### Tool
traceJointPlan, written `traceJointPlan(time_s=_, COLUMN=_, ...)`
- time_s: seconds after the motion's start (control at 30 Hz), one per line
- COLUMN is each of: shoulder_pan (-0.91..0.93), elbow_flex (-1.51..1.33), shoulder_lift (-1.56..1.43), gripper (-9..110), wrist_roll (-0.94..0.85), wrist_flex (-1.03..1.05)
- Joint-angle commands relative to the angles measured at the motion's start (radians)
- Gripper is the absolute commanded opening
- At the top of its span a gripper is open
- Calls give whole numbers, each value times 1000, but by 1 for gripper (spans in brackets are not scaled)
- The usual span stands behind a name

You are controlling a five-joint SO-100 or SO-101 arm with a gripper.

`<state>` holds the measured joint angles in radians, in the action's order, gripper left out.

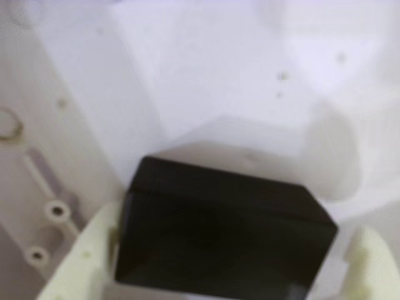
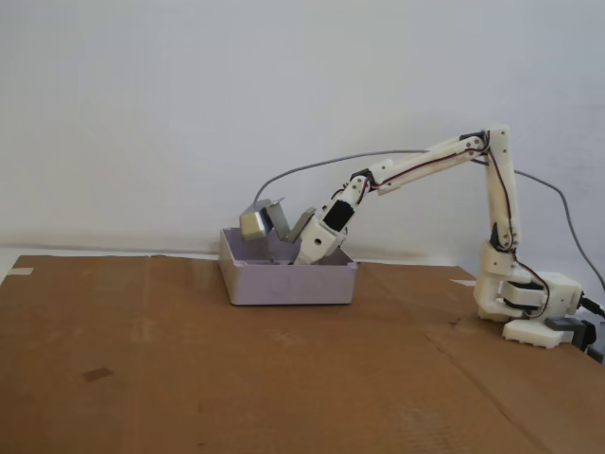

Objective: Grasp a block and put it in the box.

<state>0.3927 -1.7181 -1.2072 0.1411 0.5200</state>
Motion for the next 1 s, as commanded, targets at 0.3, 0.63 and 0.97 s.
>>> traceJointPlan(time_s=0.3, shoulder_pan=-2, elbow_flex=155, shoulder_lift=-51, gripper=43, wrist_roll=-18, wrist_flex=-37)
traceJointPlan(time_s=0.63, shoulder_pan=-2, elbow_flex=259, shoulder_lift=-49, gripper=43, wrist_roll=-18, wrist_flex=-29)
traceJointPlan(time_s=0.97, shoulder_pan=-3, elbow_flex=295, shoulder_lift=-130, gripper=43, wrist_roll=-18, wrist_flex=-28)
